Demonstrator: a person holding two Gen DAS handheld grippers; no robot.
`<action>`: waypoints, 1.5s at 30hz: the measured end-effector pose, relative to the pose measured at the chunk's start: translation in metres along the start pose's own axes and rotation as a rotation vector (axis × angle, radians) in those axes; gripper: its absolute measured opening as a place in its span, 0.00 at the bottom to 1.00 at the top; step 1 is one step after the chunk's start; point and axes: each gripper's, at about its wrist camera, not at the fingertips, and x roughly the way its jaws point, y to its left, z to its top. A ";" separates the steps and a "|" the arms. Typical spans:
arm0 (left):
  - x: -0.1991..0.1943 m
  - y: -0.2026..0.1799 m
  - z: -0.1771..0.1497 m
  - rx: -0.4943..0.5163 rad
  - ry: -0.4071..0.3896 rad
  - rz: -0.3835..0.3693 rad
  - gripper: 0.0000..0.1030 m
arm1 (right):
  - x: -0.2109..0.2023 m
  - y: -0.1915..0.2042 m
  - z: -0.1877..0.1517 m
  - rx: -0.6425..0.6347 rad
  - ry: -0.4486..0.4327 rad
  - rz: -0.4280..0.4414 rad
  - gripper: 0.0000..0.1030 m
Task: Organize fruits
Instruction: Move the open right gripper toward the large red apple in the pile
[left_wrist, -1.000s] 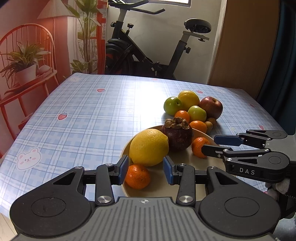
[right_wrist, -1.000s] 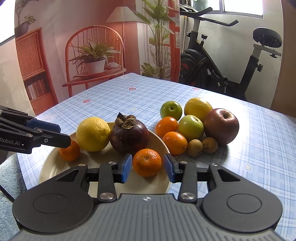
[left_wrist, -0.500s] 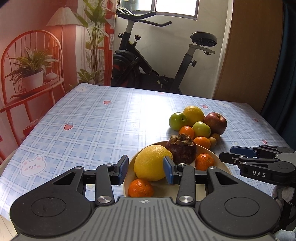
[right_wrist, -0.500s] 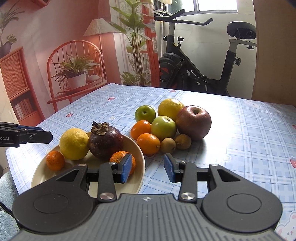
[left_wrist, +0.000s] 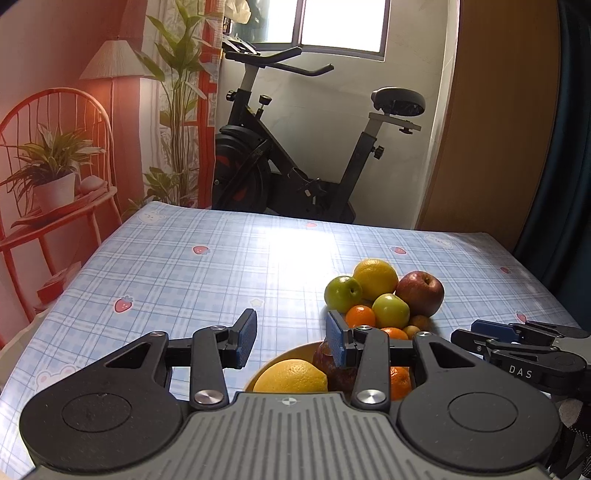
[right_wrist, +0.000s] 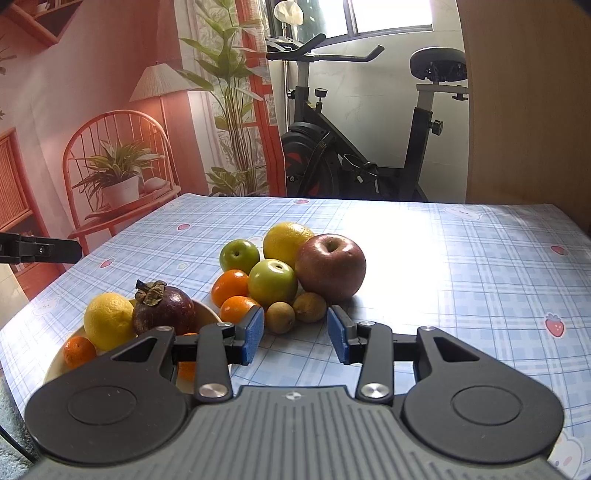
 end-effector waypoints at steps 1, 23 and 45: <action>0.001 -0.002 0.003 0.004 -0.003 -0.005 0.42 | 0.001 -0.001 0.002 -0.002 -0.001 -0.002 0.41; 0.050 -0.038 0.034 0.106 0.001 -0.067 0.42 | 0.029 -0.013 0.023 -0.074 0.020 0.004 0.42; 0.093 -0.046 0.046 0.110 0.082 -0.130 0.42 | 0.046 -0.039 0.017 -0.011 0.044 0.005 0.46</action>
